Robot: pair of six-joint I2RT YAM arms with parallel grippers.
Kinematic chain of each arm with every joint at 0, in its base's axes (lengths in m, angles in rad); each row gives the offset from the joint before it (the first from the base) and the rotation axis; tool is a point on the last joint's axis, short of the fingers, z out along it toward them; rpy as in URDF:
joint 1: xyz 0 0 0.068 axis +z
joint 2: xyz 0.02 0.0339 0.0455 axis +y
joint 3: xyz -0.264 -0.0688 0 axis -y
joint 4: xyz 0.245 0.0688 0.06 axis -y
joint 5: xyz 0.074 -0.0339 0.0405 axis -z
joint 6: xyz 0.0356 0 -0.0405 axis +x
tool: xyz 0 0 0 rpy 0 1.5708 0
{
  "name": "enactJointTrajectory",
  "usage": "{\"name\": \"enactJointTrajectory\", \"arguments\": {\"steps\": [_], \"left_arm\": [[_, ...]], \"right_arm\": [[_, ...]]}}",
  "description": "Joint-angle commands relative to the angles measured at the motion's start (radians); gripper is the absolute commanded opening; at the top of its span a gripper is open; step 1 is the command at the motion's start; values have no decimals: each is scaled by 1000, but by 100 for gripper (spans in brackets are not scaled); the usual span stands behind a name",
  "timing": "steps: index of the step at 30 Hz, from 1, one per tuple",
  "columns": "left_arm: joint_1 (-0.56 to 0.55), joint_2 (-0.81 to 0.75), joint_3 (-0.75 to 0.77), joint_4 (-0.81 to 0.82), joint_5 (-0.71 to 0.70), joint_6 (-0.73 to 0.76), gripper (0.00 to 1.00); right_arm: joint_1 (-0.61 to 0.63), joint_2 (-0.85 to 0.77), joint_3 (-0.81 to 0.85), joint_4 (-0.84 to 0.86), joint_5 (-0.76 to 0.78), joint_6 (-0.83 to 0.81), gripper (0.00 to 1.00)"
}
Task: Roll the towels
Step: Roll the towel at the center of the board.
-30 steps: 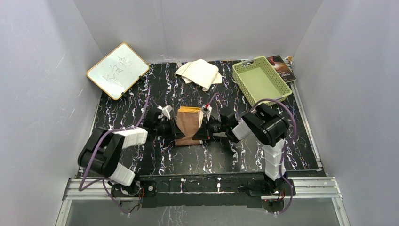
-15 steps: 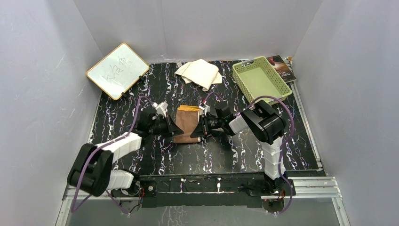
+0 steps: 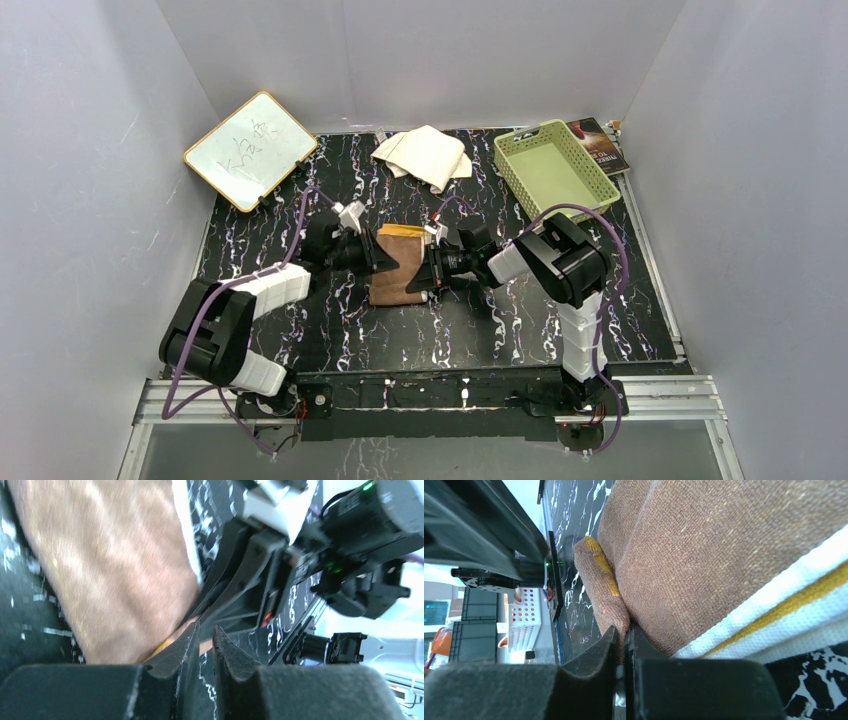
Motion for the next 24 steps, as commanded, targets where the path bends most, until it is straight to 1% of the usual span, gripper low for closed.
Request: {"name": "enactJointTrajectory", "arguments": {"steps": [1, 3, 5, 6, 9, 10, 14, 20, 24], "left_arm": [[9, 14, 85, -24, 0, 54, 16], [14, 41, 100, -20, 7, 64, 18], [17, 94, 113, -15, 29, 72, 18], [18, 127, 116, -5, 45, 72, 16], [20, 228, 94, 58, 60, 56, 1], [24, 249, 86, 68, 47, 56, 0], [48, 302, 61, 81, -24, 71, 0], [60, 317, 64, 57, -43, 81, 0], [60, 309, 59, 36, -65, 85, 0]], "right_arm": [[-5, 2, -35, -139, 76, -101, 0], [-5, 3, -35, -146, 69, -109, 0], [-5, 1, -33, -146, 63, -111, 0], [-5, -1, -32, -146, 60, -114, 0], [-5, -13, -31, -155, 55, -124, 0], [-5, -16, -32, -157, 52, -129, 0], [-7, -29, -45, -148, 41, -146, 0], [-29, -41, -70, -114, 32, -131, 0], [-55, -36, -99, -55, 16, -85, 0]]}}
